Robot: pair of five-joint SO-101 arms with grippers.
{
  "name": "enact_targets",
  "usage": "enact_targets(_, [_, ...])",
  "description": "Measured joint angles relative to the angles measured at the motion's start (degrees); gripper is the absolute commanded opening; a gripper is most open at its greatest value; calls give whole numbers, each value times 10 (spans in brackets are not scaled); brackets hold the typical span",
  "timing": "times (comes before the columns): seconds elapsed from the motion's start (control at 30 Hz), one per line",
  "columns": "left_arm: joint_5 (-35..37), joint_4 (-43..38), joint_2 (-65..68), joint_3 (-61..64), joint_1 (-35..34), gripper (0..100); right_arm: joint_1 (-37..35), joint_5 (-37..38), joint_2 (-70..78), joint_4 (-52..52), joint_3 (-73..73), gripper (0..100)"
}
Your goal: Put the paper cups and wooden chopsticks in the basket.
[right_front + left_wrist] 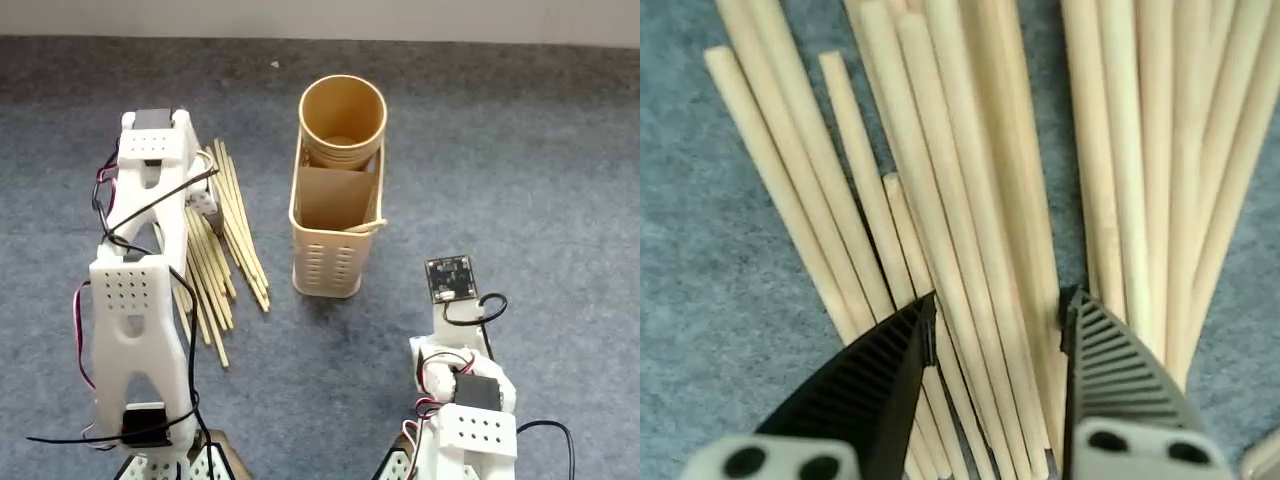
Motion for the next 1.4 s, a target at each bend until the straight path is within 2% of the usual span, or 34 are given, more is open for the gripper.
enact_targets(0.1, [1,0,2,-9,3,10,0,0,0,0,0,5])
enact_targets(0.13, [-2,1,3,-17,3,1,0,0,0,0,0,5])
enact_targets(0.47, [-76,4,3,-217,6,5,0,0,0,0,0,5])
enact_targets(0.83, [-81,17,-91,-461,100,5,0,0,0,0,0,5])
enact_targets(0.97, [-81,12,-130,-476,120,5,0,0,0,0,0,5])
enact_targets(1.1, [-73,-28,-175,-476,154,5,0,0,0,0,0,5])
enact_targets(1.4, [-75,-43,-263,-476,284,5,0,0,0,0,0,5])
